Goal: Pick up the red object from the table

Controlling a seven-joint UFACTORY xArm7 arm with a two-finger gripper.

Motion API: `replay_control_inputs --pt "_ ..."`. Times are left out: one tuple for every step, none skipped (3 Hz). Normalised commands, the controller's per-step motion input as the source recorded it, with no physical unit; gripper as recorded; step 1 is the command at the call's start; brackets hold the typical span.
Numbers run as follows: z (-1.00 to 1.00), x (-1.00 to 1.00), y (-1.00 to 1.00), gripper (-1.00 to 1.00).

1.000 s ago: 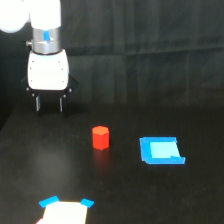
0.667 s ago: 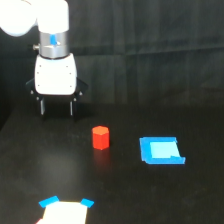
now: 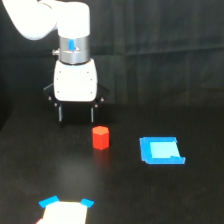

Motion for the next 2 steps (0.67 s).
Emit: replay_control_inputs --pt "-0.92 1.00 -1.00 0.79" --pt "-0.29 1.00 -1.00 0.65"
